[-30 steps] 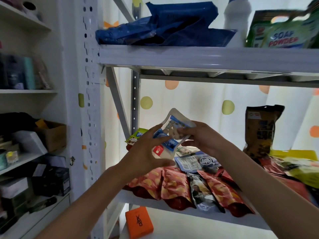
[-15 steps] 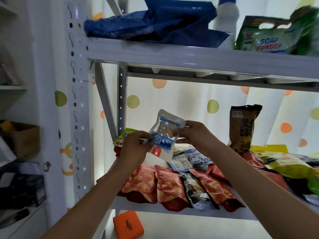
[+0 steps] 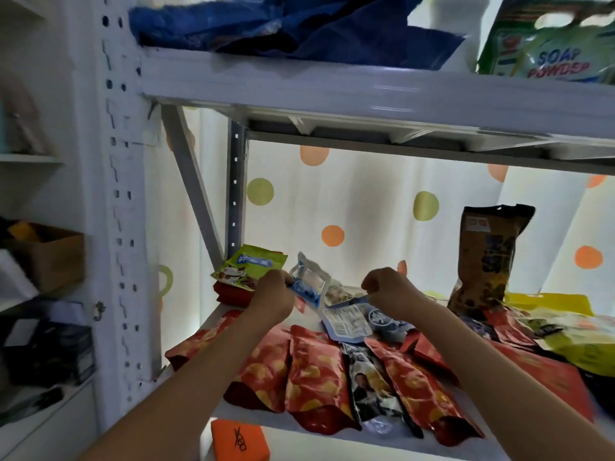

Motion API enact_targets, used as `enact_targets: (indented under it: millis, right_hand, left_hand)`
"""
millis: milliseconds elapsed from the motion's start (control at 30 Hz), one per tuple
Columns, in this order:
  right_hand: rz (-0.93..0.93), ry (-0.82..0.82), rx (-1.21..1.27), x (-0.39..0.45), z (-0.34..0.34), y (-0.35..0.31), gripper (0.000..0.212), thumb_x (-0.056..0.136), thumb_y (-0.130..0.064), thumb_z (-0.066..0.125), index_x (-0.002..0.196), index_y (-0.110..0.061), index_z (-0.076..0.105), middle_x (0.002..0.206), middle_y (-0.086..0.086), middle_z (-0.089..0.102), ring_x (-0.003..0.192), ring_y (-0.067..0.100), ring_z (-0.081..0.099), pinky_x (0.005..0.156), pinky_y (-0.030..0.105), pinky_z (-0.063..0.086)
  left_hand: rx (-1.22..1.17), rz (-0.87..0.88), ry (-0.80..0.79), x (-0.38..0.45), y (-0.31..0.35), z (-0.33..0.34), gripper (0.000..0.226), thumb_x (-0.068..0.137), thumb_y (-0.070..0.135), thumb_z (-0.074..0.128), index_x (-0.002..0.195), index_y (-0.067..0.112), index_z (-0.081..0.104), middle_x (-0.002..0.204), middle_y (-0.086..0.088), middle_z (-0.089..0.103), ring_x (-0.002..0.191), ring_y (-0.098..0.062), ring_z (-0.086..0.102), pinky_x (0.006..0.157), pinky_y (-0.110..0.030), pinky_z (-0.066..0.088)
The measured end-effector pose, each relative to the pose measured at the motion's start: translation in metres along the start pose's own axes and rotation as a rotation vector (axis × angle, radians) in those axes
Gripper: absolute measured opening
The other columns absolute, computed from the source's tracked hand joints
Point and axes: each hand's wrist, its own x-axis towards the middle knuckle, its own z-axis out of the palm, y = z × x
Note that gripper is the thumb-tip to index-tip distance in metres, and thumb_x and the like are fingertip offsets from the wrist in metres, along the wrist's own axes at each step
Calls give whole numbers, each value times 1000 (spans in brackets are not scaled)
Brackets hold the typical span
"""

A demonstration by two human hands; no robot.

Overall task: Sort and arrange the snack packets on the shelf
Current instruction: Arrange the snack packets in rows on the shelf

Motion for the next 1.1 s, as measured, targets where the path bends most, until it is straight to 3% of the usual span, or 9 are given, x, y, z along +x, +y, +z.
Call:
enact_targets:
  millis: [67, 167, 267, 400, 533, 733, 900, 1000, 1100]
  right_hand:
    - [-9, -89, -149, 5, 0, 16, 26, 79, 0, 48, 80, -25, 56, 94, -2, 60, 91, 21, 55, 95, 34, 44]
    - [-11, -171, -257, 11, -2, 38, 32, 80, -3, 52, 109, -14, 63, 110, 7, 64, 92, 22, 60, 76, 31, 53]
    - [29, -227, -229, 13, -7, 52, 34, 80, -11, 61, 114, -10, 62, 103, 8, 64, 87, 22, 62, 70, 30, 51]
    - [71, -423, -233, 22, -15, 65, 72, 66, -36, 84, 130, -23, 52, 126, 1, 57, 107, 22, 56, 91, 34, 51]
    - [2, -501, -252, 23, -16, 64, 101, 64, -32, 82, 149, -32, 29, 145, -3, 44, 122, 21, 48, 95, 32, 45]
    - [-68, -479, -334, 19, 2, 60, 82, 72, -40, 71, 145, -32, 34, 142, -2, 48, 122, 24, 52, 101, 38, 48]
    - [-203, -226, -434, 22, 1, 52, 30, 86, -27, 55, 109, -12, 68, 110, 11, 67, 99, 29, 64, 83, 37, 55]
    - [-230, -146, -512, 21, -4, 46, 20, 90, -21, 51, 97, -11, 67, 102, 11, 68, 93, 31, 65, 77, 34, 51]
    - [-277, -20, -600, 17, -16, 37, 17, 93, -22, 49, 97, -17, 65, 99, 6, 67, 93, 29, 65, 86, 38, 45]
  left_hand:
    - [76, -36, -65, 9, -2, 11, 28, 86, -2, 50, 107, -3, 68, 111, -22, 66, 108, -34, 61, 90, -37, 50]
    - [172, -100, -61, 21, -3, 24, 23, 89, 4, 53, 103, -5, 68, 109, -22, 66, 106, -34, 61, 88, -36, 49]
    - [273, -141, -69, 26, 0, 35, 24, 90, 6, 53, 108, -3, 64, 114, -22, 63, 107, -33, 60, 84, -33, 47]
    - [422, -140, -88, 30, 3, 48, 25, 88, 10, 58, 111, 1, 61, 118, -17, 61, 110, -31, 59, 87, -33, 48]
    - [534, -149, -104, 31, 9, 57, 28, 88, 14, 62, 114, 3, 59, 121, -15, 61, 112, -27, 60, 86, -29, 48]
    - [493, -66, -71, 30, 16, 62, 32, 88, 14, 60, 119, 6, 62, 122, -13, 62, 112, -26, 59, 87, -29, 47]
    - [348, 36, -182, 26, 25, 65, 26, 86, 13, 59, 110, 11, 68, 116, -12, 65, 117, -25, 58, 87, -25, 42]
    - [303, 102, -222, 20, 29, 64, 36, 89, 16, 58, 123, 10, 62, 128, -8, 61, 119, -21, 54, 90, -22, 39]
    - [279, 151, -253, 13, 34, 58, 32, 86, 23, 61, 114, 8, 63, 114, -10, 66, 107, -25, 60, 79, -27, 43]
